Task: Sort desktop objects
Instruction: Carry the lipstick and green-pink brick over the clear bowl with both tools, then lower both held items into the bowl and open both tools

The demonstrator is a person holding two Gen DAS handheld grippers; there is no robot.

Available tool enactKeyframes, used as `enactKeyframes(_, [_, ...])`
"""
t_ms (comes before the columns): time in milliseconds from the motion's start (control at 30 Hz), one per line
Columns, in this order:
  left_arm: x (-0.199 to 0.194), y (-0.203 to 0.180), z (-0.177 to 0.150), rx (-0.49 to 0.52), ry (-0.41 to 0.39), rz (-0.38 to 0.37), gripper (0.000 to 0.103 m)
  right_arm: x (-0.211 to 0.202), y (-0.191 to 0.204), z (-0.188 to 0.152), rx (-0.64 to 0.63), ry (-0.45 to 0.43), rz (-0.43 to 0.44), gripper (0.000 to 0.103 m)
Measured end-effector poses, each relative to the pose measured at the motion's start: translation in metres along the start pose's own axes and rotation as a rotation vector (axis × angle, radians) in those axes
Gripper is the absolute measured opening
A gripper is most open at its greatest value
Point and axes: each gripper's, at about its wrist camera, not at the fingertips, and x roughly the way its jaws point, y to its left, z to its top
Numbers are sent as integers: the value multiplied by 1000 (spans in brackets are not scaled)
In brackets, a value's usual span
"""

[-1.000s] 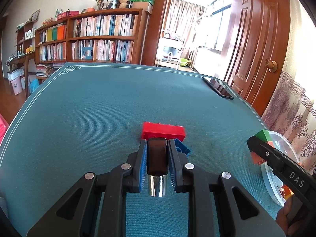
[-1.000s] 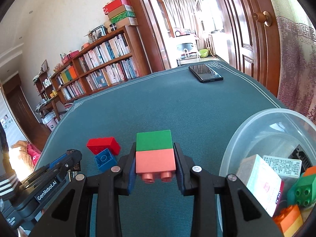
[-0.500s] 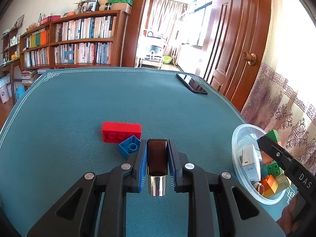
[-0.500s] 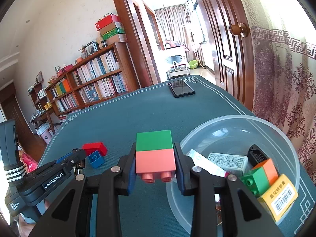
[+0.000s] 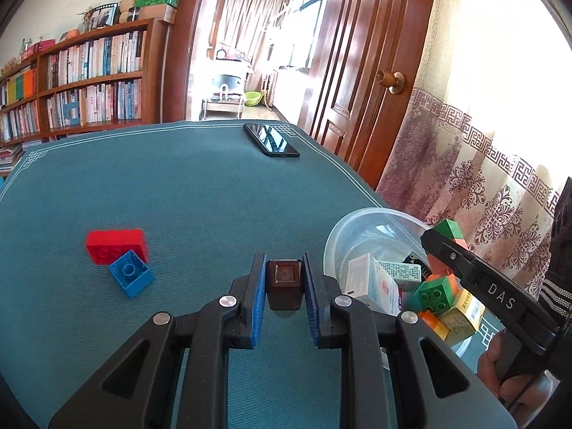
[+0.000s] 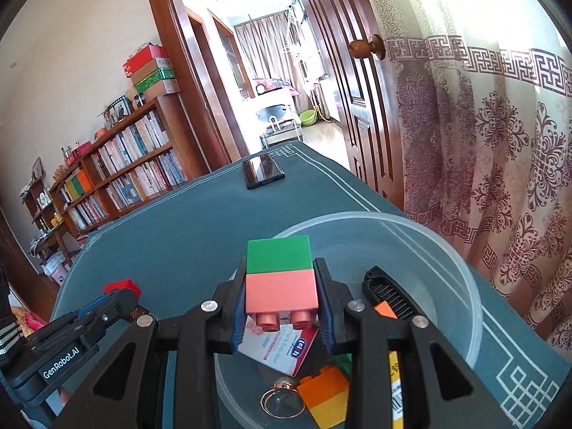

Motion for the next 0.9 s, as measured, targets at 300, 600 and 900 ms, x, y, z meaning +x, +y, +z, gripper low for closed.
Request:
enactKeyframes(300, [13,-43,4,83,27,-47,22,-6,-27,4,51,-22,-58,37])
enactKeyframes(600, [26,-71,14,126,10,-50,24,-8,-48,4,77,-14,-69,37])
enactKeyframes(900, [44,-83,22,93,24,-126,27,-8,-58,1,91,6,-37,38])
